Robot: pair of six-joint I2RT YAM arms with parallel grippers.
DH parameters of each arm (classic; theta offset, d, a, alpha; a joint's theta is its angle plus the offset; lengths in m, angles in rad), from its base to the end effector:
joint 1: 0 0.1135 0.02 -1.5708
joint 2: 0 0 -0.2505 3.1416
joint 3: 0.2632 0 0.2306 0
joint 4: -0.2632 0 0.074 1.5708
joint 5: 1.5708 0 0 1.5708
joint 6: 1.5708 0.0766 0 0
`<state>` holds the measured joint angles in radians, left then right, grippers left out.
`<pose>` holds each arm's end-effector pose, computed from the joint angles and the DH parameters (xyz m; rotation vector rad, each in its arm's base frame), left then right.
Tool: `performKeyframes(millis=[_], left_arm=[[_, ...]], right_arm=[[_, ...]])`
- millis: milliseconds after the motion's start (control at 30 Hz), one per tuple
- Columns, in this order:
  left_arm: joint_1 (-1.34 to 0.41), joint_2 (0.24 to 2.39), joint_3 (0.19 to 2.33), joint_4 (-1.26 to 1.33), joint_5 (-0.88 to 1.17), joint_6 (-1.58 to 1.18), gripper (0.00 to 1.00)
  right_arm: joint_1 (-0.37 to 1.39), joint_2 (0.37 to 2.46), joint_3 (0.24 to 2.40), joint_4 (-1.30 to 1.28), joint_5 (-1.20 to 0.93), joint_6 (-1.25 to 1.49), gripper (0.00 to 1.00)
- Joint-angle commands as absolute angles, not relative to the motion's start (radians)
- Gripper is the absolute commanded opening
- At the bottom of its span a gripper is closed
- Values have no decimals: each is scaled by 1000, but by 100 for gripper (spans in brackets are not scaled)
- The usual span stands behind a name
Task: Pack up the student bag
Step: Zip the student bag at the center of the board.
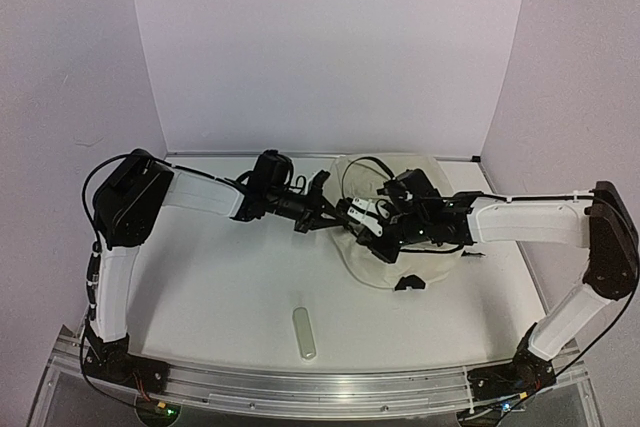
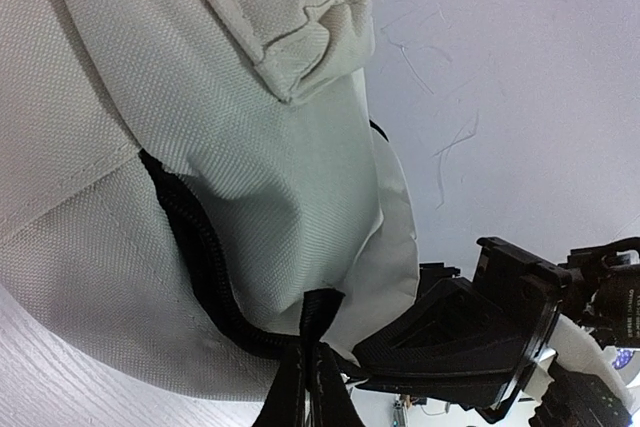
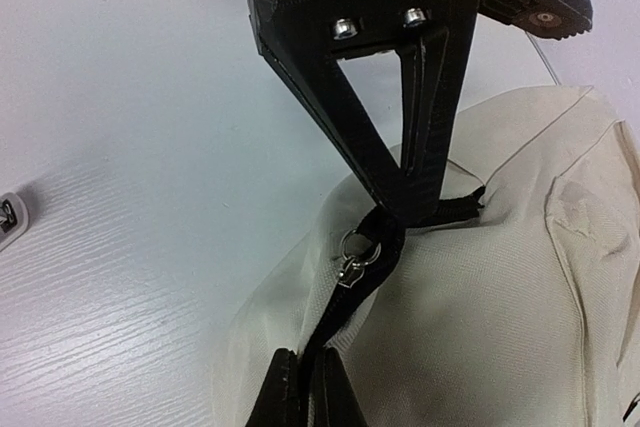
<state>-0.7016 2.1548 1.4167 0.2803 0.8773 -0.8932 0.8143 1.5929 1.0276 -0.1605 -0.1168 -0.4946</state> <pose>0.3236 -0.3506 0.1627 0.4491 2.3585 -1.7812 0.2392 0.2664 0.1957 -1.4531 1.7942 0.2984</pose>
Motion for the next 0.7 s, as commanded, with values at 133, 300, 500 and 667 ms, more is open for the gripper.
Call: performKeyframes(millis=[133, 300, 500, 667], left_arm=[[-725, 2024, 1310, 337, 793, -797, 0], [-724, 2015, 1270, 349, 744, -801, 0], [-726, 2012, 1264, 317, 694, -742, 0], [-745, 1985, 1242, 295, 661, -683, 0]], right_arm=[[822, 1583, 1111, -319, -189, -370, 22], [772, 1522, 1167, -403, -388, -319, 67], [596, 1573, 1330, -423, -572, -152, 61], [551, 1727, 1488, -418, -503, -46, 48]])
